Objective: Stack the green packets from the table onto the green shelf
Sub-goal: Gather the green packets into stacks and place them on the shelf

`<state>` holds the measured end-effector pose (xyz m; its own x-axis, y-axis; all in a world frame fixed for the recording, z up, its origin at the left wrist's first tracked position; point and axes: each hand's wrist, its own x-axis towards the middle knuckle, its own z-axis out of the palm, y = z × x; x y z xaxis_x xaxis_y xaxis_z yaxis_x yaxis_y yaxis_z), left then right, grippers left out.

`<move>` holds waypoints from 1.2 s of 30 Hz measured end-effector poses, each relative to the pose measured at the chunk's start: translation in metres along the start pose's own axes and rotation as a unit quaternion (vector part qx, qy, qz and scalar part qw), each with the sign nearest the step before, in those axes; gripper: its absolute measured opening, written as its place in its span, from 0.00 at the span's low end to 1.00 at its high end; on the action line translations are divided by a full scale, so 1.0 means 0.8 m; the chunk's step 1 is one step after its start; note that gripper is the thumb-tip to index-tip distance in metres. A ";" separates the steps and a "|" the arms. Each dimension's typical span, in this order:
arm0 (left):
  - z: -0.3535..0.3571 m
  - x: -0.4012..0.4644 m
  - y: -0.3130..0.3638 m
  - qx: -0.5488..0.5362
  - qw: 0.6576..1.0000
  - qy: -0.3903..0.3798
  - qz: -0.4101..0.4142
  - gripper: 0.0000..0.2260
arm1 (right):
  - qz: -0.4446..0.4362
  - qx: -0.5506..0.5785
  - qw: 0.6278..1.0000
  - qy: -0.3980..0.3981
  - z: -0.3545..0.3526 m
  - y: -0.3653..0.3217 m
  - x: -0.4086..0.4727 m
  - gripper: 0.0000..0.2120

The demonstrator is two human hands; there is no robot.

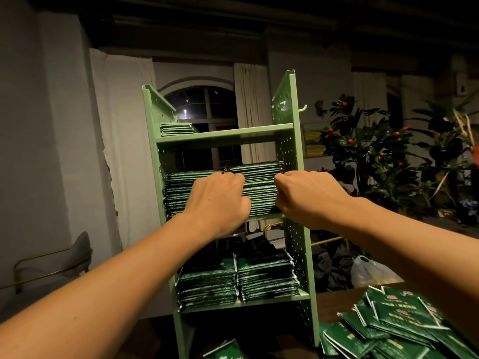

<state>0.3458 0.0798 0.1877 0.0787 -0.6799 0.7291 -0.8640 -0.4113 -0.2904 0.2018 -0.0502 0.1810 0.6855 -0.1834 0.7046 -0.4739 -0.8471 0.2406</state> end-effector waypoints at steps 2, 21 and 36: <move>-0.011 -0.016 0.000 -0.003 1.000 -0.011 -0.001 0.07 | -0.007 0.004 1.000 -0.019 -0.007 -0.008 -0.011 0.09; -0.052 -0.223 0.018 -0.110 0.983 -0.149 0.010 0.09 | -0.020 0.100 0.979 -0.174 -0.058 -0.089 -0.183 0.05; 0.073 -0.387 0.012 -0.126 0.936 -0.313 -0.099 0.20 | 0.094 0.203 0.905 -0.362 0.098 -0.205 -0.263 0.34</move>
<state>0.3426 0.2507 -0.0771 0.4574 -0.8603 0.2251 -0.8854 -0.4641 0.0252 0.1786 0.0882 -0.0588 0.8663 -0.4971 0.0491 -0.4780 -0.8536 -0.2070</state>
